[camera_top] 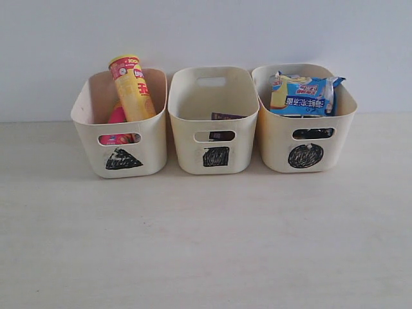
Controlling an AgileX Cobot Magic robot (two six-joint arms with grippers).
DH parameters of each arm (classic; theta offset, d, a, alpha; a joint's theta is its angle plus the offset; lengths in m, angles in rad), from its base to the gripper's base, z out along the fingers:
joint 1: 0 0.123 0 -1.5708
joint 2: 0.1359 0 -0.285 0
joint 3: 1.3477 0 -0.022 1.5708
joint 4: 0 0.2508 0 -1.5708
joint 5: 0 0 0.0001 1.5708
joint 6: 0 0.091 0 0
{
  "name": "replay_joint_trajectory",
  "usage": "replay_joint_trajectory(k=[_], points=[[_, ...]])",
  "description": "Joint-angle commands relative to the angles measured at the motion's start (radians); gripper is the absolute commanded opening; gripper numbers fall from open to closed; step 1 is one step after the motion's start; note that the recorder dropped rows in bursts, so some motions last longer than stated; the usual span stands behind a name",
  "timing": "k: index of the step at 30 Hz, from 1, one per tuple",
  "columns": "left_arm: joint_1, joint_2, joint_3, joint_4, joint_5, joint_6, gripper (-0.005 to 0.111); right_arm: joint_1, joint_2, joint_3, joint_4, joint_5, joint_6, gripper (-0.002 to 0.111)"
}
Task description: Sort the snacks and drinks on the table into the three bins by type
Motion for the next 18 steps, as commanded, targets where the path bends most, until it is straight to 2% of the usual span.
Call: replay_joint_trajectory(k=[1, 9, 18], points=[[0.002, -0.004, 0.003, -0.021, 0.047, 0.028, 0.004, 0.002, -0.005, 0.004, -0.004, -0.009, 0.000, 0.000], [0.002, -0.004, 0.003, -0.021, 0.110, 0.028, 0.004, 0.002, -0.005, 0.004, -0.004, -0.009, 0.000, 0.000], [0.002, -0.004, 0.003, -0.021, 0.110, 0.028, 0.004, 0.002, -0.005, 0.004, -0.004, -0.009, 0.000, 0.000]])
